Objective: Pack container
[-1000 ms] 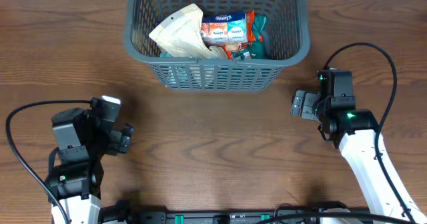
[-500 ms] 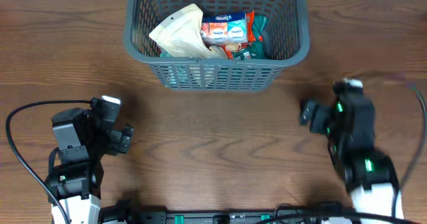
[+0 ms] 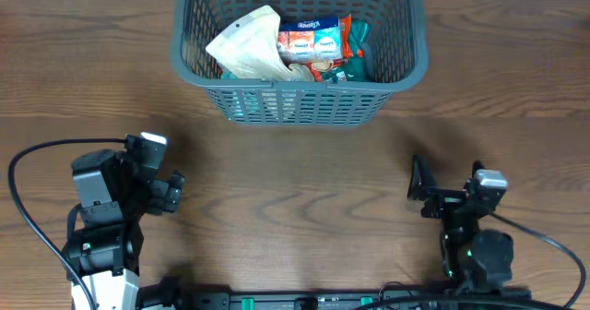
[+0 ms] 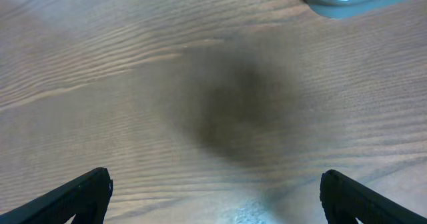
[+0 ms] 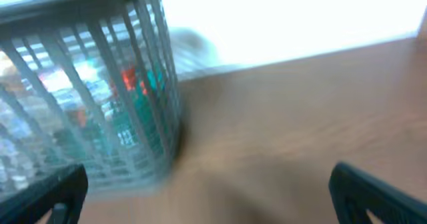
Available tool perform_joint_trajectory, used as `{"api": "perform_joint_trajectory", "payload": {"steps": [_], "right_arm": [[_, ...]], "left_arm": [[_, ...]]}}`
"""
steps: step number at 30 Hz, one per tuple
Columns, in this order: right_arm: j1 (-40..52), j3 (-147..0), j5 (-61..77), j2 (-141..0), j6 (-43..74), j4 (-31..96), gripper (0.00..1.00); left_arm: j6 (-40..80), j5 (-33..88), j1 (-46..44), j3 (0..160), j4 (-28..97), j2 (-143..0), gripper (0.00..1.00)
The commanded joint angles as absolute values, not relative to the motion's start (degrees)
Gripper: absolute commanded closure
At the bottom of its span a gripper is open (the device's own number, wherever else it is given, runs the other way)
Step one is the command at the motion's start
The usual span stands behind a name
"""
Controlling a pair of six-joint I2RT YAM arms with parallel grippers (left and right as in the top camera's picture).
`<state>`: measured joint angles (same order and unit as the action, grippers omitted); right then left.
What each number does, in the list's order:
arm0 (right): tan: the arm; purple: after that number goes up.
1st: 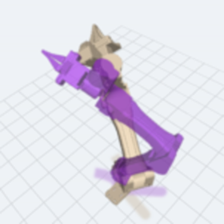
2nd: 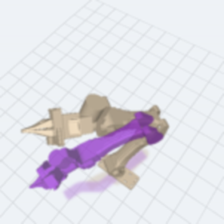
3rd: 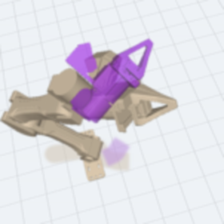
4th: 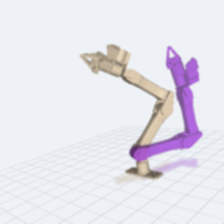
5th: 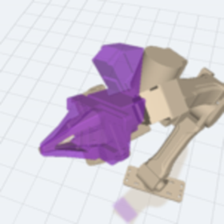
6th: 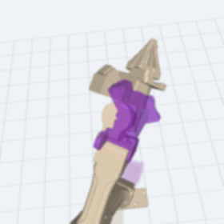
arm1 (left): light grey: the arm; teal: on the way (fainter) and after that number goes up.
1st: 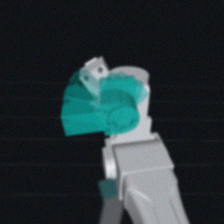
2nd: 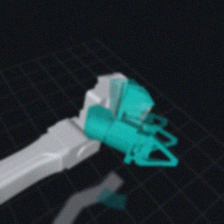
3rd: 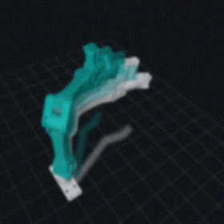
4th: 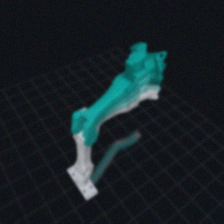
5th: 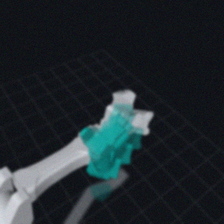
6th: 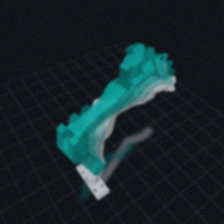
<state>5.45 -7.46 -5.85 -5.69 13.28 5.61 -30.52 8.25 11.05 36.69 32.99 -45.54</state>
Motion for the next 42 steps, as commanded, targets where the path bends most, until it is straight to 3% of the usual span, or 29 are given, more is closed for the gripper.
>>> {"api": "perform_joint_trajectory", "payload": {"steps": [1, 5, 9, 13, 42], "right_arm": [[6.11, -1.96, -6.04, -4.27, 12.08, -2.94, 0.01], [6.48, -0.3, -5.04, -2.92, 6.02, -8.58, 0.01], [6.74, -0.32, -2.17, -0.27, -3.22, -3.92, 0.01], [6.74, -0.34, -1.65, -0.27, -2.31, 4.84, 0.01], [6.72, -0.32, -1.06, -0.27, -3.07, 4.27, 0.01]], "left_arm": [[-31.27, 8.58, 11.18, 36.75, 32.88, -45.23, 0.02], [-31.27, 8.58, 11.18, 36.75, 32.88, -45.23, 0.02], [-31.29, 8.58, 11.18, 36.75, 32.88, -45.23, 0.02], [-31.27, 8.58, 11.18, 36.75, 32.88, -45.23, 0.02], [-31.27, 8.58, 11.18, 36.75, 32.88, -45.23, 0.01]]}}
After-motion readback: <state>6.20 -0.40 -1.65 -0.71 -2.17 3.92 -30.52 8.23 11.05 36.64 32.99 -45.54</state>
